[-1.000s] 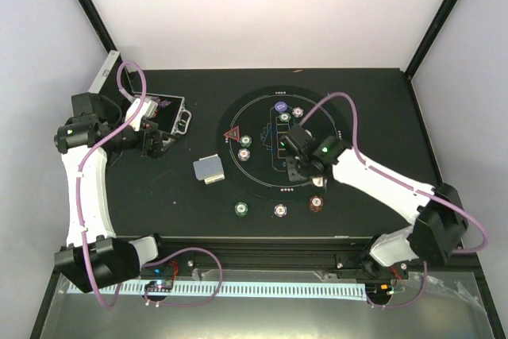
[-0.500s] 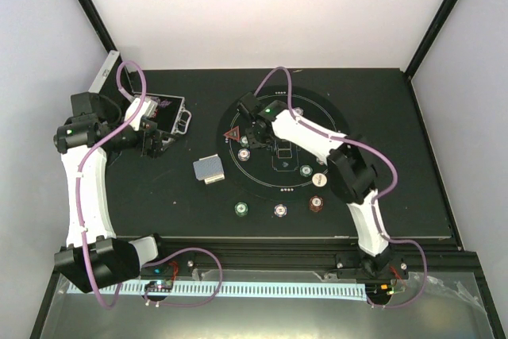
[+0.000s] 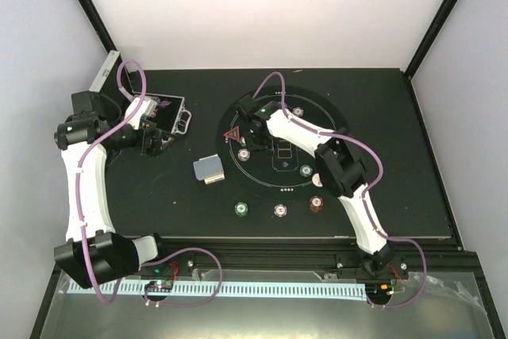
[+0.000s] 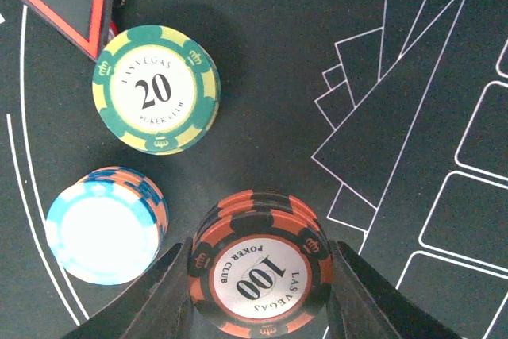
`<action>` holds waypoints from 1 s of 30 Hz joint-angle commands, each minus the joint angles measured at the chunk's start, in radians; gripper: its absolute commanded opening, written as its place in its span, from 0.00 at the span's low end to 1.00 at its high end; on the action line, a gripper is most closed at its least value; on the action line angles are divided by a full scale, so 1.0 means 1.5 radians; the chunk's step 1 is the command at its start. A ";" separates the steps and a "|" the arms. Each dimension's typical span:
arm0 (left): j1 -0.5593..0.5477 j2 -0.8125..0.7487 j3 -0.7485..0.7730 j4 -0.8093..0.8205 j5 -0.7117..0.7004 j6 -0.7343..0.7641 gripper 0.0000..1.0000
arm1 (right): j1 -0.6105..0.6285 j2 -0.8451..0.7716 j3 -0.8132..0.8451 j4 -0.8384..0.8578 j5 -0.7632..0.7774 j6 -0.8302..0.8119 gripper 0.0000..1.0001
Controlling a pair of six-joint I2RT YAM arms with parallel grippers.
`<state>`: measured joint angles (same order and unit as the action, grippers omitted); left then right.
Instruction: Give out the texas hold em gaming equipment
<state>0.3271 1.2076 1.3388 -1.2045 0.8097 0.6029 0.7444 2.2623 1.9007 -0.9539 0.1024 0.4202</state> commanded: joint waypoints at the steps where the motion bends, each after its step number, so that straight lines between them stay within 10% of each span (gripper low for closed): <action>1: 0.005 0.002 0.029 -0.007 0.007 0.016 0.99 | -0.011 0.020 0.010 0.005 -0.018 -0.014 0.08; 18: 0.005 0.005 0.030 -0.005 0.004 0.009 0.99 | -0.013 0.074 0.074 -0.009 -0.045 -0.030 0.16; 30: 0.005 0.004 0.024 0.005 0.006 0.002 0.99 | -0.016 0.055 0.075 -0.019 -0.035 -0.039 0.51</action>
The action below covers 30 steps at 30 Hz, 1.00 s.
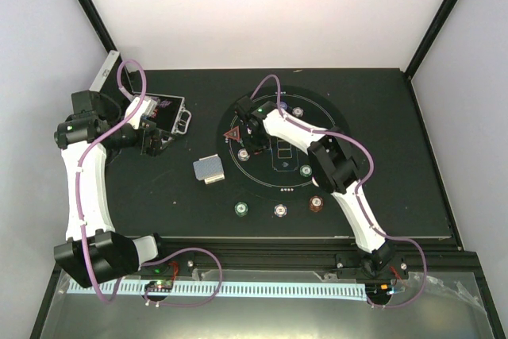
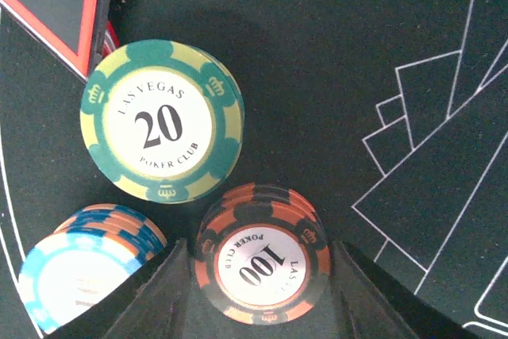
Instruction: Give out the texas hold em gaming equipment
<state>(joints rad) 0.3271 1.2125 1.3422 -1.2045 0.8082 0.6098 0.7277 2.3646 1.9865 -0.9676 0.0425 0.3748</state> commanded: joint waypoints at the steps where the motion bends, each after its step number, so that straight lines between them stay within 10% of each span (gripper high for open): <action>1: 0.005 0.001 0.021 0.005 0.007 -0.003 0.99 | -0.007 -0.018 0.019 -0.011 0.007 -0.011 0.53; 15: 0.005 -0.011 0.013 0.011 0.010 -0.005 0.99 | -0.021 -0.127 0.043 -0.075 0.072 -0.030 0.63; 30: 0.004 -0.031 -0.014 0.028 0.045 -0.013 0.99 | -0.007 -0.626 -0.629 0.033 0.090 0.091 0.78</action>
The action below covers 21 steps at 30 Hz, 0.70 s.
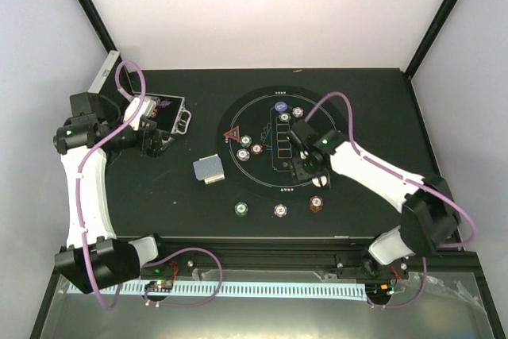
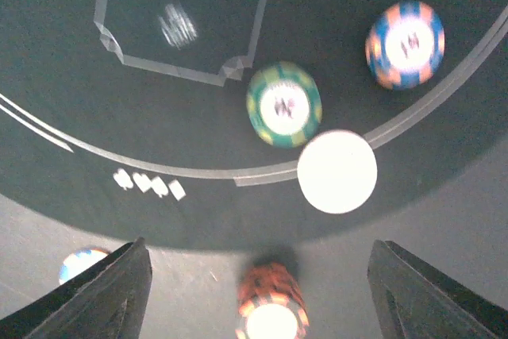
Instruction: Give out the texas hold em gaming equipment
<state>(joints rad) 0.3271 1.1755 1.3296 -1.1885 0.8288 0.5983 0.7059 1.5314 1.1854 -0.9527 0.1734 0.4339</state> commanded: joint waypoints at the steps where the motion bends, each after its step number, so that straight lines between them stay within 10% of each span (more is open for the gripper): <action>1: 0.004 -0.005 -0.004 0.015 0.031 -0.004 0.99 | 0.009 -0.094 -0.121 0.021 0.001 0.063 0.78; 21: 0.004 -0.002 -0.006 0.026 0.032 -0.023 0.99 | 0.025 -0.130 -0.274 0.094 -0.058 0.113 0.74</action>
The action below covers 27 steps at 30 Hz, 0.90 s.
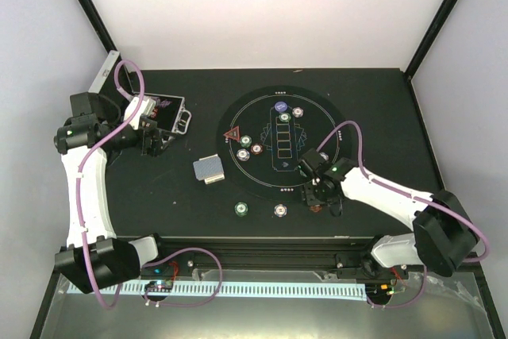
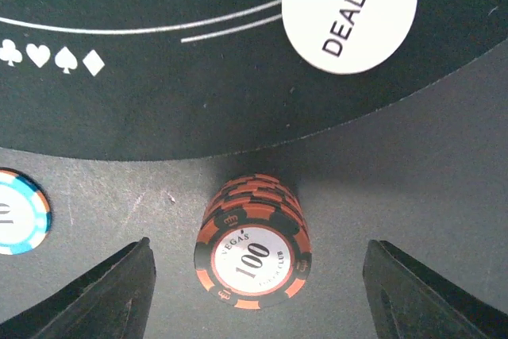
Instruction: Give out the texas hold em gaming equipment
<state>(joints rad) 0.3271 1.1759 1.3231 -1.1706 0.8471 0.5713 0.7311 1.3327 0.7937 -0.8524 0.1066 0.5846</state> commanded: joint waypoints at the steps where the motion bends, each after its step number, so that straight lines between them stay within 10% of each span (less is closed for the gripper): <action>1: 0.004 -0.001 -0.002 0.016 0.020 -0.006 0.99 | 0.010 0.003 -0.016 0.030 -0.016 0.014 0.73; 27: 0.004 0.001 0.008 0.016 0.015 -0.006 0.99 | 0.015 0.034 -0.043 0.057 -0.018 0.017 0.48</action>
<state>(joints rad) 0.3271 1.1782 1.3193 -1.1584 0.8471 0.5648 0.7467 1.3773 0.7380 -0.7837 0.0784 0.6052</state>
